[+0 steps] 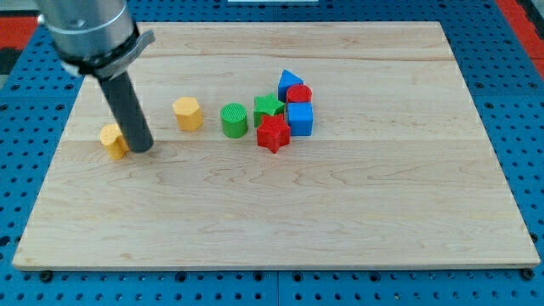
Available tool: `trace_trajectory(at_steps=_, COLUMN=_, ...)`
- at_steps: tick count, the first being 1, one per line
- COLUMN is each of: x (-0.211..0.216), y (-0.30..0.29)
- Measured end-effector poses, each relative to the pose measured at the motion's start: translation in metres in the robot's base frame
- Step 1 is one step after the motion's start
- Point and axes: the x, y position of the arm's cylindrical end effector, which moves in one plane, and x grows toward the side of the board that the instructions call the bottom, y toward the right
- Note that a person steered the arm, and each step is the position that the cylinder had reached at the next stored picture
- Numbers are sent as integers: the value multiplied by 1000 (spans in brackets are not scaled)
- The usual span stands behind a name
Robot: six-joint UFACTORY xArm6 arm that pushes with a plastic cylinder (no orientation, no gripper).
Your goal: Push the yellow hexagon towards the yellow heart
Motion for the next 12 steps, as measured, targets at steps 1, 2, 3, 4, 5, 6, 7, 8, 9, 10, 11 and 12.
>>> trace_trajectory(at_steps=1, x=-6, y=5)
trace_trajectory(at_steps=2, x=-57, y=48)
trace_trajectory(at_steps=3, x=-54, y=-26)
trace_trajectory(at_steps=4, x=-6, y=-49)
trace_trajectory(at_steps=5, x=2, y=-36)
trace_trajectory(at_steps=6, x=0, y=-36)
trace_trajectory(at_steps=7, x=-6, y=-5)
trace_trajectory(at_steps=8, x=-28, y=-18)
trace_trajectory(at_steps=9, x=-61, y=-29)
trace_trajectory(at_steps=10, x=-104, y=-17)
trace_trajectory(at_steps=11, x=-139, y=2)
trace_trajectory(at_steps=12, x=-144, y=60)
